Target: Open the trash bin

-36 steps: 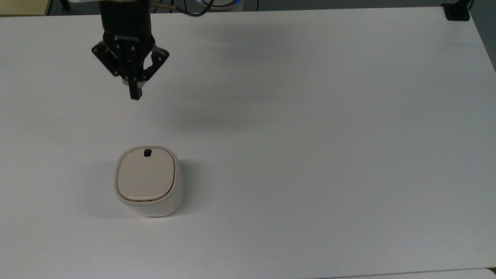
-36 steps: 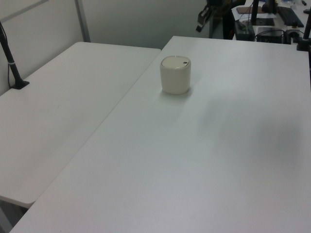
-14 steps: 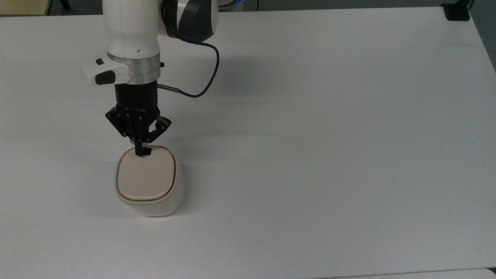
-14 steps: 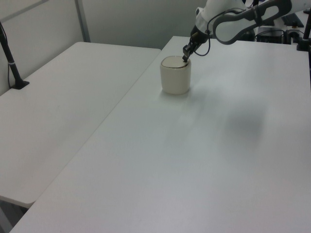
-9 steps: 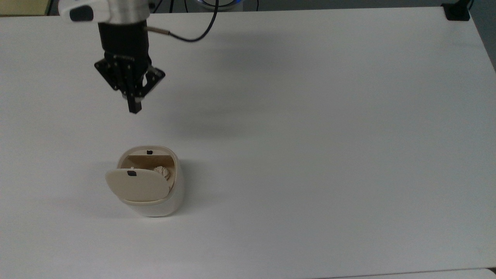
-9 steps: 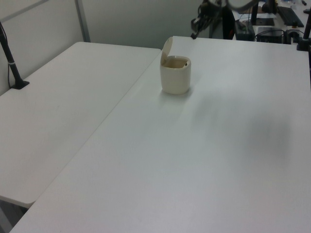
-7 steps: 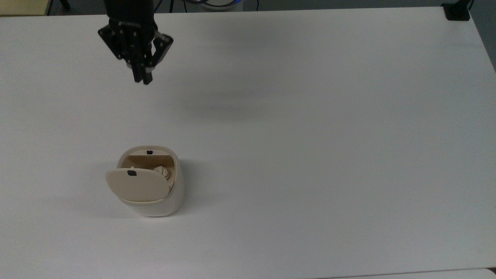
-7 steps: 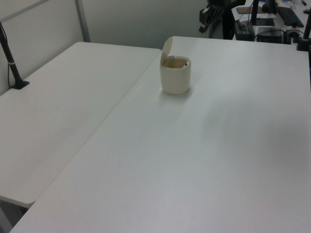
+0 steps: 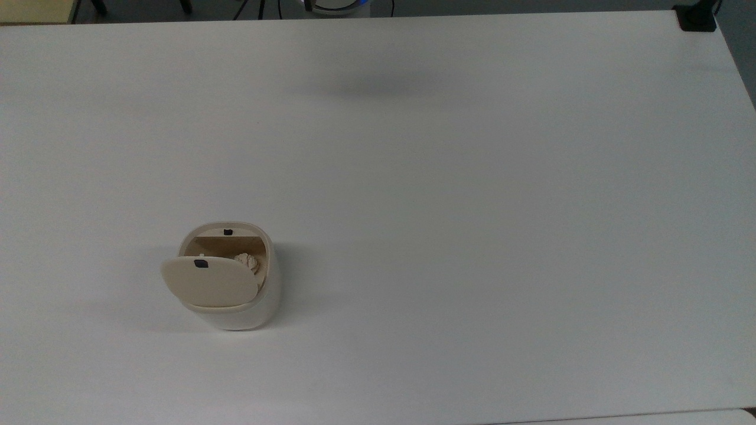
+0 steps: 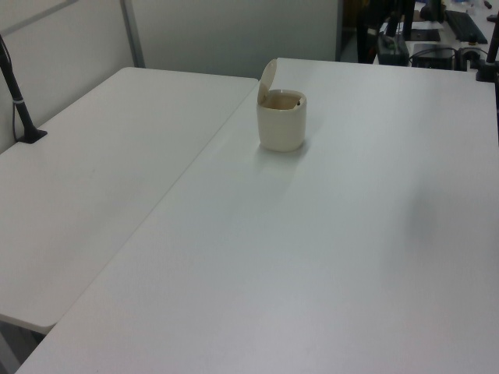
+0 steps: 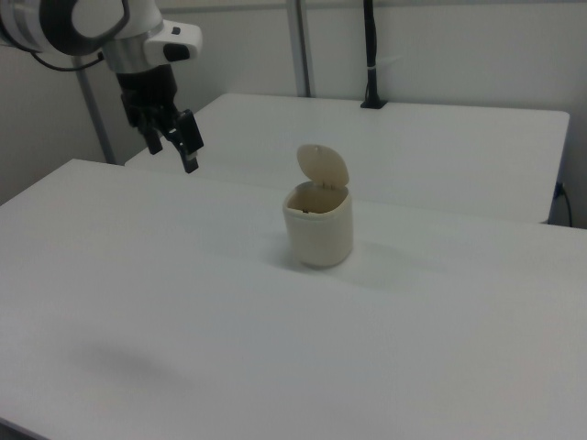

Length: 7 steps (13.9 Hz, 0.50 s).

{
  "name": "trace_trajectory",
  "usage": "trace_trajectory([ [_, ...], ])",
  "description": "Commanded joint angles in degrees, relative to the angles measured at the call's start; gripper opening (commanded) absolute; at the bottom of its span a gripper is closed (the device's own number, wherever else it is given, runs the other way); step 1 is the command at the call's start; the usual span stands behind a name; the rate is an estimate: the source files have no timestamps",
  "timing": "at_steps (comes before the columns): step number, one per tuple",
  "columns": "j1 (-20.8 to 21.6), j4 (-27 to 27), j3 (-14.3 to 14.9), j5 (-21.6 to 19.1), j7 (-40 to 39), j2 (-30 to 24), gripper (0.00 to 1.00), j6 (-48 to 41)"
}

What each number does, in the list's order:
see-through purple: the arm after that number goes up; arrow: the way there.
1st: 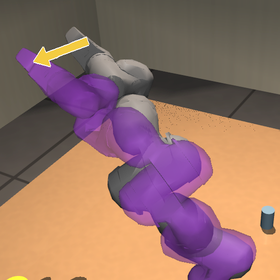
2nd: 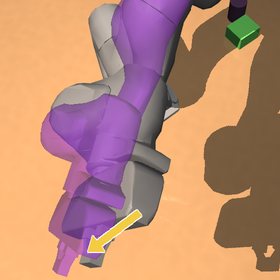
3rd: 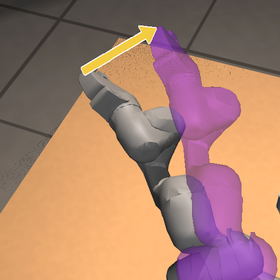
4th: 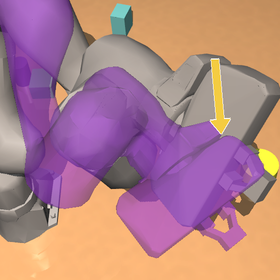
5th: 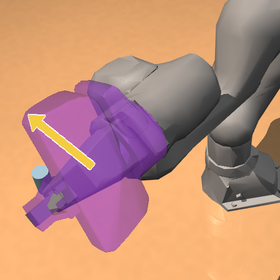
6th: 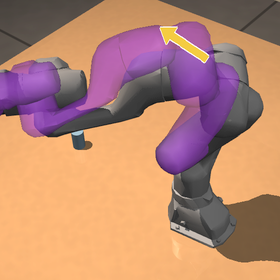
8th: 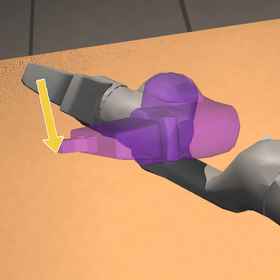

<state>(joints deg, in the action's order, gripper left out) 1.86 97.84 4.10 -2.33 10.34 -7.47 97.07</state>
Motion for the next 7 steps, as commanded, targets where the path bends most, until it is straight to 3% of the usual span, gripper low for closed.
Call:
trace_trajectory([
  [1,-0.28,0.34,-1.2,2.06,-8.03,0.17,1.0,-1.19],
  [4,-0.72,-4.57,-1.2,2.25,-8.32,4.46,1.0,-1.1],
  [7,-0.81,-5.56,-1.02,2.07,-8.14,5.36,1.0,-1.1],
])
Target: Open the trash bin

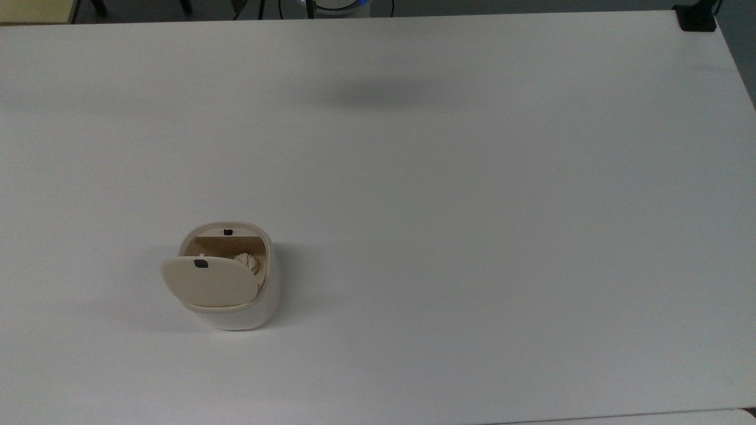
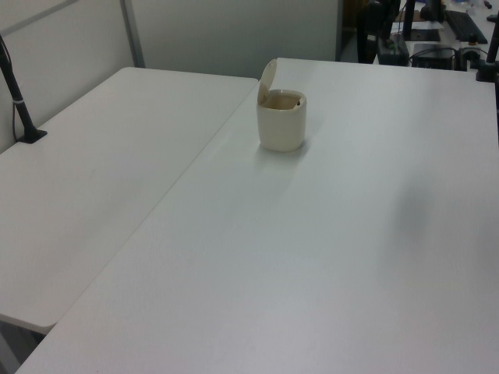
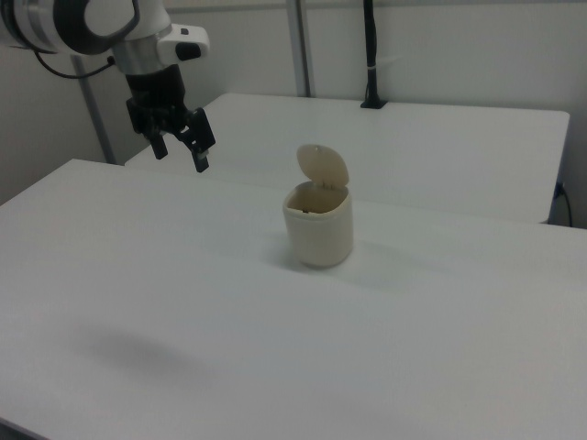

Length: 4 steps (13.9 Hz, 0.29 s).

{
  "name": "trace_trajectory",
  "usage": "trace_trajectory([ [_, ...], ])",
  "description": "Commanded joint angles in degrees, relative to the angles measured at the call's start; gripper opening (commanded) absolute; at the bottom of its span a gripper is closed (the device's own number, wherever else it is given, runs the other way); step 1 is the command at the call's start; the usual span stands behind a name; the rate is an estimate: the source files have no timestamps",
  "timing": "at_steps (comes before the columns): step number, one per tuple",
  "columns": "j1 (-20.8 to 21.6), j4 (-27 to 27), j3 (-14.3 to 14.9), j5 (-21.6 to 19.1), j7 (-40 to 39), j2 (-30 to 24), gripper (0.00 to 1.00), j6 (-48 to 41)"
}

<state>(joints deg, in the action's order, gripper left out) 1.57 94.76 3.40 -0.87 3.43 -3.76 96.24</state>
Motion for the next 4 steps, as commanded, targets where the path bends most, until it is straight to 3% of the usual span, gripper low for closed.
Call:
trace_trajectory([
  [1,-0.43,-2.39,-0.32,0.69,-1.32,1.57,1.0,-0.17],
  [4,-0.43,-2.39,-0.32,0.78,-1.67,1.48,1.0,-0.35],
])
